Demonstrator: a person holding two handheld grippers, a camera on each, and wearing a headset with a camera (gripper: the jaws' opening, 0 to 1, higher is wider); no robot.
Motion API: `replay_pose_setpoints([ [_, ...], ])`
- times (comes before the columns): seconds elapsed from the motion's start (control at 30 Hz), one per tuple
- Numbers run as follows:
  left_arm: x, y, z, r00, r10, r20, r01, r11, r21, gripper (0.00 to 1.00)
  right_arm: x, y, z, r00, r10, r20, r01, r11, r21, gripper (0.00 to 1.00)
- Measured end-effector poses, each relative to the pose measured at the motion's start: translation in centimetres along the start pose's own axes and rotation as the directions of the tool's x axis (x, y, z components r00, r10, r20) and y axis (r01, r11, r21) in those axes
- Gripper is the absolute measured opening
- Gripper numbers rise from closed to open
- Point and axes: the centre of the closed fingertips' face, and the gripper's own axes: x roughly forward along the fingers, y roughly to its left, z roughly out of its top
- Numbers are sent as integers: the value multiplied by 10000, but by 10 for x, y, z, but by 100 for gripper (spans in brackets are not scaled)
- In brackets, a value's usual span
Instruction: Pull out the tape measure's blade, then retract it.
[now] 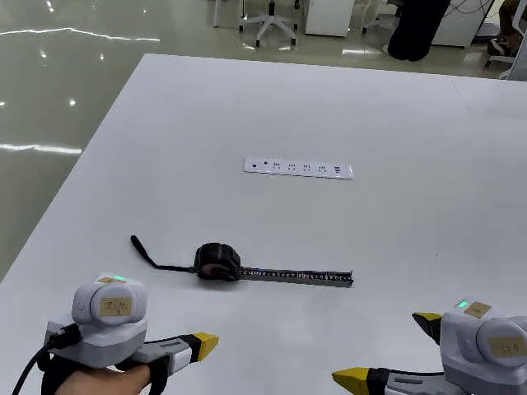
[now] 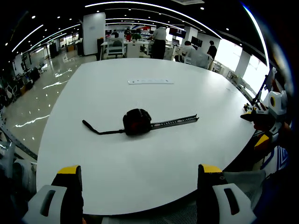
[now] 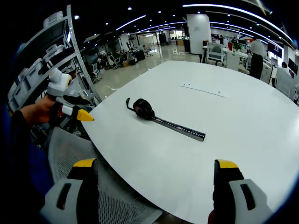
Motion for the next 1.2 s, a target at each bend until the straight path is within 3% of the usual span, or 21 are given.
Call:
replay_pose_setpoints([
  [0.4,10,-3,-4,9996,180,-214,-180,9998,-16,99,-2,-3,-5,9996,137,-253,-146,9992,-364,99],
  [0.93,32,0,4,9991,284,-321,-290,9994,-170,98,22,-17,-3,9961,425,-771,-484,9959,-766,97],
  [1.2,48,5,-2,9970,574,-523,-586,9980,-223,98,32,-26,-4,9920,502,-1156,-642,9907,-1201,95],
])
